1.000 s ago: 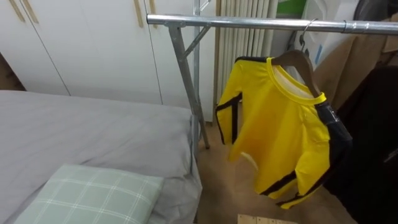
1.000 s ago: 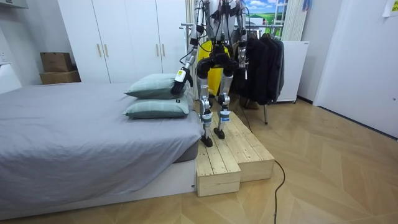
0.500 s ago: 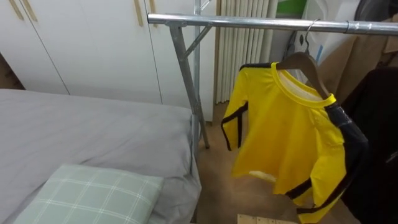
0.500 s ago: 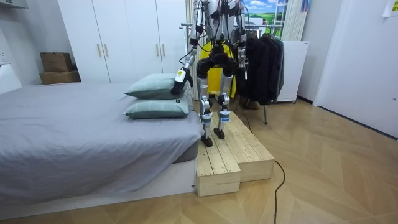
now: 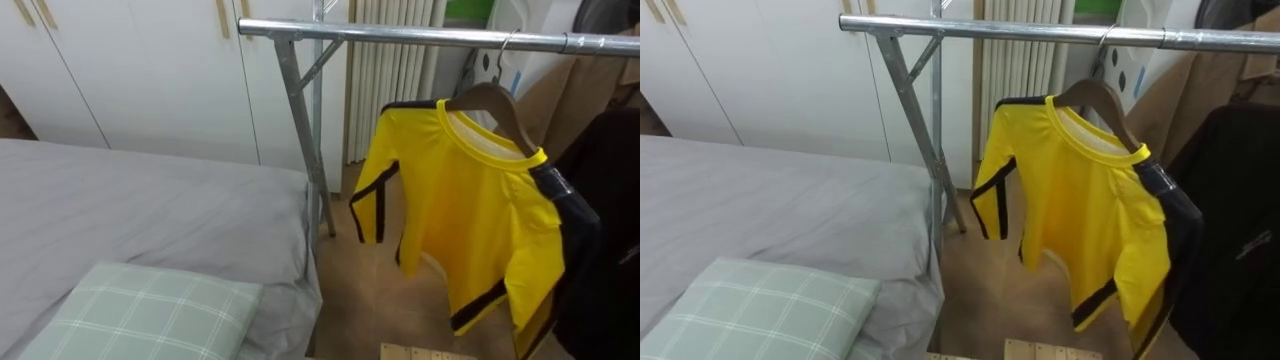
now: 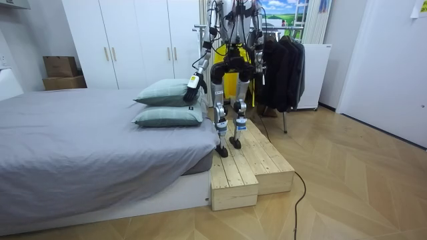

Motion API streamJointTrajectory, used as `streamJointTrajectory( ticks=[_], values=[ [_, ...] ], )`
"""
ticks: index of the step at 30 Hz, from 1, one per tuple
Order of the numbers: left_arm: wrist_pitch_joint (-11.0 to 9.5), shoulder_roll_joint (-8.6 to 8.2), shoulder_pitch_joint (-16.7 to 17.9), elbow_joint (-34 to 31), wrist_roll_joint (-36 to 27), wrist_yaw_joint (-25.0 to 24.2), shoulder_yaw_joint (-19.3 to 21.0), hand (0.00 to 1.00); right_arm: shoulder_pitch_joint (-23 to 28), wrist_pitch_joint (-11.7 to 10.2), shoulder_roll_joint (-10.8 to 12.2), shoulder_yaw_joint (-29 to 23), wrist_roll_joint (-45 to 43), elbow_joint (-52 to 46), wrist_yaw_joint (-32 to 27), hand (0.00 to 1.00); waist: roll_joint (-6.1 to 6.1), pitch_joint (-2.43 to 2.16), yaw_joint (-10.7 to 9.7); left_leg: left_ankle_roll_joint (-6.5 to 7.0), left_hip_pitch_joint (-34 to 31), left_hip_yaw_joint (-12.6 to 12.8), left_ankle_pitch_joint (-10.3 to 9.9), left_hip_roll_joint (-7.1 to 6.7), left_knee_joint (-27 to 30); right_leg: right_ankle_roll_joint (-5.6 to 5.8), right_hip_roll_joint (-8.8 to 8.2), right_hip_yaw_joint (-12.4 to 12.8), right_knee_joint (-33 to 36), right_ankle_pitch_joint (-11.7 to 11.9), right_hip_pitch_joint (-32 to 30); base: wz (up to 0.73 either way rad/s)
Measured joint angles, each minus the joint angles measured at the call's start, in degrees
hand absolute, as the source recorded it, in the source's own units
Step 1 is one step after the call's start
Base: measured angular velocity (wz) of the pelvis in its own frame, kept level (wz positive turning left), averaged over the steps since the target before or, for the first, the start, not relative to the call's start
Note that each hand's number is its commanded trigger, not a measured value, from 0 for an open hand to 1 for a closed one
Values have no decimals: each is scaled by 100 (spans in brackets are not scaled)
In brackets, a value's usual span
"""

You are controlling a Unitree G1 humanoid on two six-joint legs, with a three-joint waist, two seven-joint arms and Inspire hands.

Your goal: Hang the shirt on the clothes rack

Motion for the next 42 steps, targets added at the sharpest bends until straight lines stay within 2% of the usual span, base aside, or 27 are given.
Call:
streamJointTrajectory(
  ticks=[7, 14, 16, 18, 20, 21, 23, 25, 26, 27, 28, 29, 30, 31, 32, 33, 34, 35, 36, 37, 39, 40, 42],
  values=[
    [2, -1, 30, 0, 0, 0, 0, 0, 6, -8, 38, -2, -2, -5, -170, 0, 34, 19, 4, 4, 66, 4, -32, 8, -34, 21, 13, 5, -2, -25, 66, 0],
    [2, 0, 28, -1, 2, 9, -16, 0, -31, -9, 22, 63, -138, -30, -177, 0, 45, -14, 5, 8, -73, 4, -39, 21, 30, -9, 13, -13, 15, -12, -16, 1],
    [5, 5, -34, -1, 3, 42, -16, 0, -72, -9, 2, 157, -265, -28, -179, 0, 57, -21, -16, 10, -194, -65, -41, 25, 136, -24, -26, -165, 13, 4, -54, 22],
    [8, 15, -246, 0, -2, 104, -49, 0, -162, -7, -79, 312, -447, -27, -178, 0, 65, -33, 12, 8, -446, -171, -40, 19, 272, -31, -83, -345, 26, 7, -242, 36],
    [6, 12, -377, 0, 3, 102, -45, 0, -298, -10, -120, 348, -642, -6, -183, 0, 84, -19, 132, 7, -607, -196, -38, 31, 356, -60, -100, -439, 6, 37, -329, 20],
    [6, 12, -477, 0, 5, 103, -58, 0, -375, -9, -168, 436, -791, -2, -185, 0, 142, 11, 140, 7, -736, -271, -39, 43, 434, -58, -120, -544, -9, 49, -347, 31],
    [-10, 17, -639, -1, 6, 96, -179, 0, -555, -5, -246, 586, -1123, 41, -183, 0, 148, 9, 165, -28, -924, -331, 9, 39, 469, -74, -163, -725, -1, 55, -439, 56],
    [-23, 28, -759, -7, 13, 55, -359, 0, -724, -1, -306, 688, -1344, 153, -200, 0, 182, 26, 194, -73, -1110, -212, 155, 22, 515, -89, -257, -1028, -14, 50, -500, 88],
    [-34, 36, -877, -58, 15, -14, -421, 0, -767, 50, -326, 679, -1407, 176, -255, 0, 179, 24, 198, -97, -1245, -49, 295, 15, 485, -98, -347, -1268, -29, 34, -546, 121],
    [-50, 51, -962, -134, 24, -92, -455, 0, -794, 116, -330, 672, -1441, 180, -301, 0, 164, 16, 214, -68, -1289, 234, 480, 22, 326, -132, -427, -1564, -101, 1, -570, 127],
    [-53, 58, -1000, -171, 71, -149, -459, 0, -794, 130, -331, 671, -1459, 182, -316, 0, 145, 5, 221, -89, -1311, 341, 582, 6, 229, -160, -497, -1749, -127, -24, -593, 144],
    [-71, 65, -1091, -196, 251, -282, -481, 0, -780, 145, -357, 643, -1520, 201, -333, 0, 122, 3, 226, -78, -1366, 703, 629, 51, 310, -146, -602, -2127, -154, -100, -608, 149],
    [-109, 62, -1088, -224, 441, -426, -552, 0, -773, 231, -362, 606, -1600, 202, -338, 0, 121, 2, 258, -34, -1342, 1197, 443, 187, 652, -161, -658, -2443, -135, -163, -561, 148],
    [-134, 55, -1076, -239, 512, -498, -552, 0, -774, 277, -362, 557, -1632, 195, -339, 0, 120, 1, 288, -19, -1292, 1425, 328, 252, 831, -158, -686, -2589, -96, -218, -544, 144],
    [-151, 32, -1062, -256, 658, -649, -550, 0, -773, 365, -362, 426, -1631, 179, -341, 0, 120, 1, 289, -15, -1185, 1797, 94, 429, 1191, -164, -710, -2954, -82, -286, -457, 159],
    [-140, 18, -1062, -253, 852, -795, -571, 0, -772, 415, -360, 329, -1628, 172, -341, 0, 167, -20, 275, -31, -1025, 2109, -105, 636, 1503, -166, -715, -3370, -81, -353, -361, 168],
    [-141, 13, -1063, -253, 918, -849, -595, 0, -776, 439, -359, 267, -1610, 160, -340, 0, 176, -16, 277, -50, -933, 2185, -179, 708, 1605, -156, -716, -3561, -79, -391, -312, 178],
    [-145, 17, -1031, -276, 1105, -933, -629, 0, -791, 477, -363, 131, -1580, 138, -342, 0, 181, -22, 274, -65, -703, 2251, -288, 778, 1660, -117, -726, -3956, -66, -447, -227, 178],
    [-140, 28, -999, -284, 1296, -961, -668, 0, -793, 490, -362, 16, -1559, 96, -346, 0, 197, -33, 253, -155, -460, 2305, -353, 804, 1536, -116, -734, -4330, -59, -479, -126, 178],
    [-142, 27, -975, -293, 1347, -960, -668, 0, -791, 488, -358, -20, -1531, 73, -347, 0, 202, -39, 249, -159, -335, 2333, -353, 791, 1388, -118, -738, -4499, -54, -498, -83, 174],
    [-141, 22, -846, -348, 1385, -959, -673, 0, -801, 485, -347, -54, -1539, -51, -333, 0, 228, -45, 236, -220, -124, 2377, -387, 739, 747, -67, -758, -5057, 14, -547, -1, 148],
    [-143, 20, -796, -346, 1385, -958, -672, 0, -821, 482, -342, -52, -1550, -78, -326, 0, 224, -56, 296, -228, -100, 2380, -383, 722, 630, -65, -771, -5143, 31, -551, 11, 91],
    [-128, -8, -580, -344, 1389, -948, -678, 0, -932, 395, -330, 28, -1560, -152, -278, 0, 250, -59, 380, -331, -67, 2293, -355, 691, 346, -54, -839, -5379, 123, -557, 69, 54]
  ],
)
